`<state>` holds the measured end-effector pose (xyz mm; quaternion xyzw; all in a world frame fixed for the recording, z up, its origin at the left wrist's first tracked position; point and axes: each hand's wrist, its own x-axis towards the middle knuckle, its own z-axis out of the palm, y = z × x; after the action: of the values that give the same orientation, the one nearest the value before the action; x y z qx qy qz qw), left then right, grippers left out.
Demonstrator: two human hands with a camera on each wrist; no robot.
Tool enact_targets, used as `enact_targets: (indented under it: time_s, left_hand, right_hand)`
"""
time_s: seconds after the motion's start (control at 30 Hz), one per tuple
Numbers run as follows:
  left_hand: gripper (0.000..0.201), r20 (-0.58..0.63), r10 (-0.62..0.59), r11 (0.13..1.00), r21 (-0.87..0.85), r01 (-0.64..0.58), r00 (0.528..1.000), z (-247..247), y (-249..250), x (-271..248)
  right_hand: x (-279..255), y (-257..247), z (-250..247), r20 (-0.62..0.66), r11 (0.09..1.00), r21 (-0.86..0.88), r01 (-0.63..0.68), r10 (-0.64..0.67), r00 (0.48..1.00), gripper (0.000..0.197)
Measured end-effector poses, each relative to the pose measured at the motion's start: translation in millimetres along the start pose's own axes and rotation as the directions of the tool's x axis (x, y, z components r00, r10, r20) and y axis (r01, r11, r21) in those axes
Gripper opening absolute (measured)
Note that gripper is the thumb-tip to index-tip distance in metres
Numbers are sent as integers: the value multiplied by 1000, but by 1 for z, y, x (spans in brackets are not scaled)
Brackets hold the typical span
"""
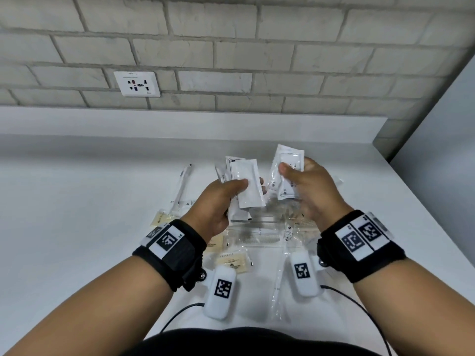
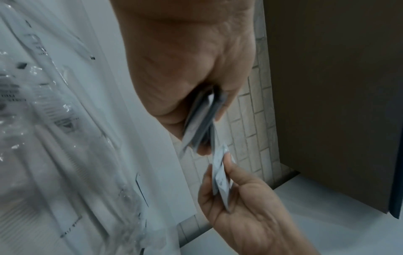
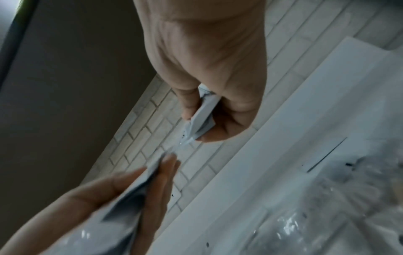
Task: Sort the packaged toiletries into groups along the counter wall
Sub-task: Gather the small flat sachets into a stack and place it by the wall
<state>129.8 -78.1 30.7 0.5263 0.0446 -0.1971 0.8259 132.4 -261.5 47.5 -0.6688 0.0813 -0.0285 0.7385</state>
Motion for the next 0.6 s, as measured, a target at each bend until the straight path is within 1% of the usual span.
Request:
enact_targets:
  time_s: [0.07, 0.1, 0.17, 0.2, 0.23, 0.27, 0.3, 0.33, 0.37, 0.4, 0.43, 0.47, 0.5, 0.53, 0.57, 0.6]
  left_hand:
    - [29, -65, 54, 997, 61, -50, 996, -4, 1, 1]
    - [30, -80, 73, 995, 77, -67, 994, -3, 1, 1]
    - [30, -34, 83, 994, 72, -81, 996, 2, 2, -1]
    - [28, -3, 81, 994, 79, -81, 997, 5, 1, -3]
    - [27, 7, 83, 992, 96, -83, 997, 8, 0, -3]
    - [28, 11, 87, 990, 109, -88, 996, 10, -2, -2]
    - [31, 5, 90, 989, 114, -90, 996, 11, -3, -1]
    - [38, -23, 80, 991, 112, -77, 997, 11, -3, 0]
    - [43, -47, 57, 995, 79, -53, 997, 11, -2, 2]
    - [45, -51, 25, 999, 28, -24, 998, 10, 0, 2]
    - [41, -33, -9, 1000, -26, 8, 999, 7, 2, 3]
    - [35, -5, -41, 997, -65, 41, 999, 6, 3, 2]
    - [26, 18, -57, 996, -74, 58, 998, 5, 4, 1]
    - [18, 33, -58, 996, -62, 60, 998, 4, 4, 0]
    - [12, 40, -48, 998, -32, 49, 998, 4, 3, 0]
    - [10, 46, -32, 999, -2, 32, 998, 4, 2, 1]
  right_hand:
    - [0, -8, -6, 34, 997, 72, -32, 29, 999, 19]
    - [-1, -11, -6, 87, 990, 117, -85, 76, 993, 22]
    - [-7, -12, 1, 223, 970, 124, -211, 180, 958, 35]
    - [-9, -10, 4, 266, 969, 80, -235, 207, 942, 41]
    - [-12, -8, 8, 282, 974, 35, -223, 204, 937, 42]
    - [-12, -5, 9, 264, 986, -5, -168, 163, 951, 38]
    - [-12, -5, 10, 229, 996, -41, -79, 86, 970, 31]
    - [-11, -6, 9, 179, 993, -106, 56, -36, 983, 23]
    - [-10, -9, 6, 141, 953, -208, 222, -196, 971, 19]
    - [-8, -11, 3, 131, 857, -334, 393, -370, 920, 21]
    - [-6, -12, -1, 189, 709, -442, 549, -525, 830, 22]
    - [-5, -13, -5, 312, 481, -542, 689, -646, 697, 19]
    - [-5, -10, -7, 463, 221, -602, 767, -686, 561, 22]
    - [-6, -5, -10, 584, 0, -613, 790, -674, 453, 36]
    - [-7, 0, -13, 641, -116, -612, 782, -653, 404, 46]
    - [-8, 5, -15, 647, -137, -616, 776, -651, 398, 49]
